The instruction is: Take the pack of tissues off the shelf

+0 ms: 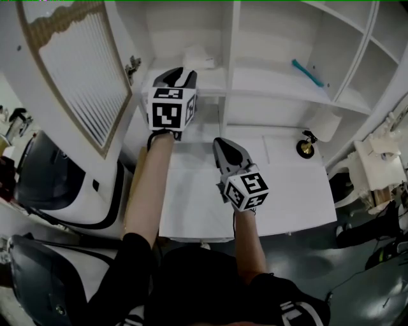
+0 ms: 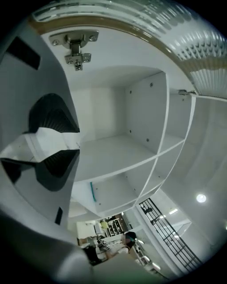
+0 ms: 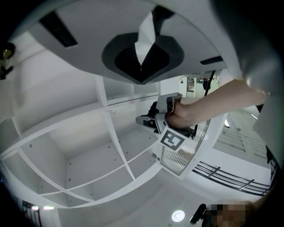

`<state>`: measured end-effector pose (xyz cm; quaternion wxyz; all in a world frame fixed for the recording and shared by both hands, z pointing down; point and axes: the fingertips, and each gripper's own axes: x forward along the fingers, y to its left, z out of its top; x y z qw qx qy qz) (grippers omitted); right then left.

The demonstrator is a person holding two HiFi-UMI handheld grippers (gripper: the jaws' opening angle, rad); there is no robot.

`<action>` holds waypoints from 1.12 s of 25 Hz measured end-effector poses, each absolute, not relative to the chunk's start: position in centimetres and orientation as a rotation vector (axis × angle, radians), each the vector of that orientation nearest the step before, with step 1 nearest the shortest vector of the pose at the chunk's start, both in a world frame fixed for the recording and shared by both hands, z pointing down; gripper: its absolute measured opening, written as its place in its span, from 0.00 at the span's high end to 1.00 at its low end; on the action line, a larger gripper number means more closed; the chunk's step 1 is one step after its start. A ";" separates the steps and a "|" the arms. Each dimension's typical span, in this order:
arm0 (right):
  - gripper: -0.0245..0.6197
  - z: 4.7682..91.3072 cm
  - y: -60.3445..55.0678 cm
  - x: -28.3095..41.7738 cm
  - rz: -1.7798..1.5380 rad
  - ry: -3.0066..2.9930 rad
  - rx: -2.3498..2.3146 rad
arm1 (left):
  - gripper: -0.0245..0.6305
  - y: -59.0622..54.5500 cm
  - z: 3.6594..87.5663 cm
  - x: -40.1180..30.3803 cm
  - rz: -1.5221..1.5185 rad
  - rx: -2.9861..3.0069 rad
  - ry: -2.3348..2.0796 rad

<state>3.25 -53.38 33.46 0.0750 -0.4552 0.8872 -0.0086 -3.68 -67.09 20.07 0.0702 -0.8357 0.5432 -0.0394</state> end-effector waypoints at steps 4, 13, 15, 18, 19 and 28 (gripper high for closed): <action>0.93 34.4 -53.6 3.1 -0.001 2.687 -1.412 | 0.75 -69.7 19.2 -4.1 -0.220 -2.545 1.693; 0.93 35.4 -54.5 3.0 -0.006 2.709 -1.444 | 0.63 -75.2 20.6 -4.5 -0.492 -2.658 1.655; 0.93 35.5 -54.7 2.9 -0.003 2.710 -1.451 | 0.63 -76.0 20.4 -4.4 -0.487 -2.693 1.635; 0.93 35.4 -55.2 3.2 0.002 2.701 -1.465 | 0.63 -77.3 20.6 -4.4 -0.515 -2.702 1.627; 0.93 35.3 -55.4 3.4 0.006 2.696 -1.471 | 0.63 -77.7 20.8 -4.5 -0.539 -2.688 1.632; 0.93 36.1 -56.5 4.6 -0.017 2.670 -1.522 | 0.63 -79.9 22.7 -4.9 -0.649 -2.687 1.650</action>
